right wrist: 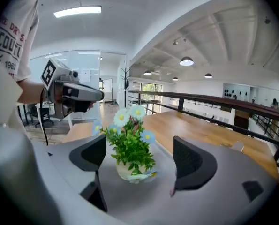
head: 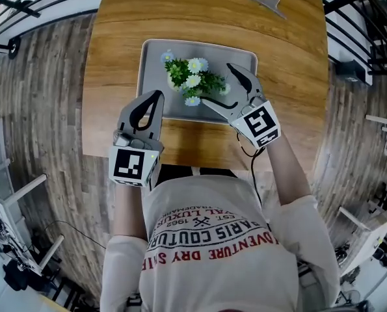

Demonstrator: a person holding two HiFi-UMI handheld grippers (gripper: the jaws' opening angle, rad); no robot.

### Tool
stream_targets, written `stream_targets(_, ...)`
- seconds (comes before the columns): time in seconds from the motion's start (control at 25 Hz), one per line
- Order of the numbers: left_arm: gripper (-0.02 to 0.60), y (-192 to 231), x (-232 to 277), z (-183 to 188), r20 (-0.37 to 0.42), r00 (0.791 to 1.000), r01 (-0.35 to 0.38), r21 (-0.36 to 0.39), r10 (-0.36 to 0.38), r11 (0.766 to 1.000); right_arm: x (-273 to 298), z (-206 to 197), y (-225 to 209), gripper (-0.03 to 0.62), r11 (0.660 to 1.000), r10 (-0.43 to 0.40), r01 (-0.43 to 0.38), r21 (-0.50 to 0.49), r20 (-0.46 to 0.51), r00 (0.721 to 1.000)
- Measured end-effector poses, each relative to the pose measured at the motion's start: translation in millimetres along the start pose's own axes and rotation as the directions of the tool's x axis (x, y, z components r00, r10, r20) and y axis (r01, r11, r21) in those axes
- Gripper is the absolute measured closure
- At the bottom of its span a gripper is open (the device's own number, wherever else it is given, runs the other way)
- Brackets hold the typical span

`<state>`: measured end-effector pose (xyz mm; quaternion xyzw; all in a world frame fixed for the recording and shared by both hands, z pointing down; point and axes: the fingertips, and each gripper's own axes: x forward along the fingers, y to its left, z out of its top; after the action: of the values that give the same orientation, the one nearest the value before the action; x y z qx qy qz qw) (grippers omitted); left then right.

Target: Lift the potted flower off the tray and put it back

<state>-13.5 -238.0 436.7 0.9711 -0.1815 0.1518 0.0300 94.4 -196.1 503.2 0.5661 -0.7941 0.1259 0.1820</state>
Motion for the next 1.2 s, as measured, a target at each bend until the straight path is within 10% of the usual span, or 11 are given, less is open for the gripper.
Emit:
stream_targets(0.2, 0.569, -8, -5, 19, 0.042, 0.999, 0.022, 0.037, -0.024, 0.999, -40, 37, -13, 0.141, 0.989, -0.132, 0.122, 0.088, 0.113, 0.985)
stream_targets(0.32, 0.569, -9, -8, 33, 0.069, 0.997, 0.032, 0.073, -0.037, 0.997, -66, 57, -28, 0.459, 0.953, -0.287, 0.263, 0.152, 0.170, 0.943)
stream_targets(0.48, 0.569, -5, -12, 54, 0.112, 0.992, 0.043, 0.123, -0.057, 0.991, -88, 79, -37, 0.528, 0.916, -0.390, 0.356, 0.184, 0.211, 0.896)
stream_targets(1.2, 0.569, 20, -5, 99, 0.194, 0.978, 0.063, 0.101, -0.082, 0.993, -117, 120, -36, 0.568, 0.845, -0.531, 0.521, 0.120, 0.298, 0.793)
